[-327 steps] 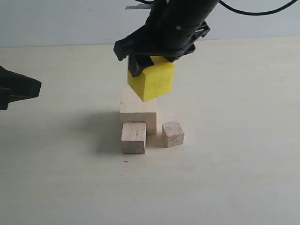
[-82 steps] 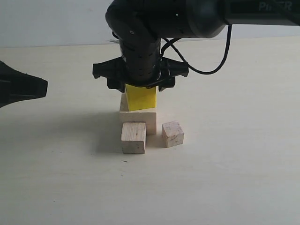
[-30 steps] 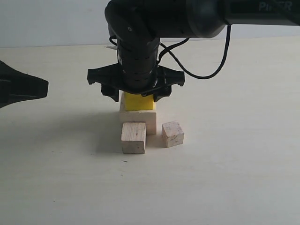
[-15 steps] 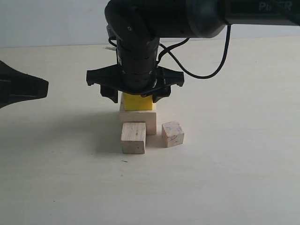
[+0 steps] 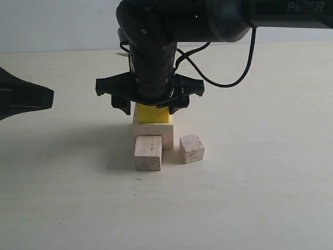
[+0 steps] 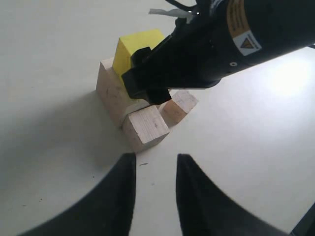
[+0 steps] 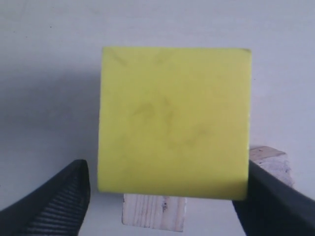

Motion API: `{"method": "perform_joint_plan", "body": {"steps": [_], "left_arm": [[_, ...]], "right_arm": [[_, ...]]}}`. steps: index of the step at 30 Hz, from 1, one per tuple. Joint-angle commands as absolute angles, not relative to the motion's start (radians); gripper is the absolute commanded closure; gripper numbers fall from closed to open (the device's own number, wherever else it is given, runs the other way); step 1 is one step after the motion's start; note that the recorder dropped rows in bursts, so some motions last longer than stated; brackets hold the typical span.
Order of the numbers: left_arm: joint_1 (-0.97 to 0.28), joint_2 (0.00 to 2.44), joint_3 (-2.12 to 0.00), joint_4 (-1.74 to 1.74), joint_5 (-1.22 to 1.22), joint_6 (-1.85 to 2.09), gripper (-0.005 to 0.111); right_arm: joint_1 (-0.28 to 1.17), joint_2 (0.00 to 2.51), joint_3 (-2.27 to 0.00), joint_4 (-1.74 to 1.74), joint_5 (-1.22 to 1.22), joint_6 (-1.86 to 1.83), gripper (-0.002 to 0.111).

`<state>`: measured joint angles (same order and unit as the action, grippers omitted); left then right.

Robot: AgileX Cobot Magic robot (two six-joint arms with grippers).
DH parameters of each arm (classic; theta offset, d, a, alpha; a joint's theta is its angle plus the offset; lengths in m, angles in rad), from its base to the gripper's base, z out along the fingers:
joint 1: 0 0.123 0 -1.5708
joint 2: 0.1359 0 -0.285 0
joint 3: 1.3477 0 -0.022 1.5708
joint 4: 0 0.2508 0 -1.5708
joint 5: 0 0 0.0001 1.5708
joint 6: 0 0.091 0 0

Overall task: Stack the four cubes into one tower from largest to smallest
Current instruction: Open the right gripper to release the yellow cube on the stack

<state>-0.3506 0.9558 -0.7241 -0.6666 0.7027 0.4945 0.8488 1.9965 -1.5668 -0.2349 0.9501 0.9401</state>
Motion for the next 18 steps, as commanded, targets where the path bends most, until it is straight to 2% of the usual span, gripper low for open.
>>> {"method": "perform_joint_plan", "body": {"steps": [1,18], "left_arm": [[-0.349,0.951,-0.721,-0.675,0.7,0.495,0.077],[-0.349,0.951,-0.721,-0.675,0.7,0.495,0.077]], "right_arm": [[0.849,1.991,-1.564,-0.235,0.944,0.923,0.034],[0.849,1.991,-1.564,-0.22,0.944,0.885,0.034]]}}
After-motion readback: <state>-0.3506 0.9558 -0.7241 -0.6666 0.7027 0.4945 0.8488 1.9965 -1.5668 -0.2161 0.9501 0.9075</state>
